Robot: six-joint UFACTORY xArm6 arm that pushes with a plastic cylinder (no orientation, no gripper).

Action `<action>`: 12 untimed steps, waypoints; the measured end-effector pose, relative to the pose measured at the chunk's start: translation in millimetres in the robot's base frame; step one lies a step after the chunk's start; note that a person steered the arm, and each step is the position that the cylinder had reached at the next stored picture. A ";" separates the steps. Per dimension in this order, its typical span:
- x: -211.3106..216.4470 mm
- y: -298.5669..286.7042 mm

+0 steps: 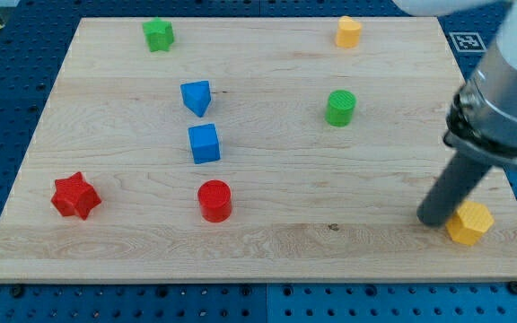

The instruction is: Push the yellow heart towards the bottom right

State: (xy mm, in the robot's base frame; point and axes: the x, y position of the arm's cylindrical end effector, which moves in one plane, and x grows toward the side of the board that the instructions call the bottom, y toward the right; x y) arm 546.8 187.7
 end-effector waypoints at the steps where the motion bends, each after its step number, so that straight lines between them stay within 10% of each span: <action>1: -2.2 41.0; 5: -72.0 -3.8; 11: -353.8 -13.6; 12: -344.7 -47.2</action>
State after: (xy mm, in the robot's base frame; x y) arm 202.1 140.5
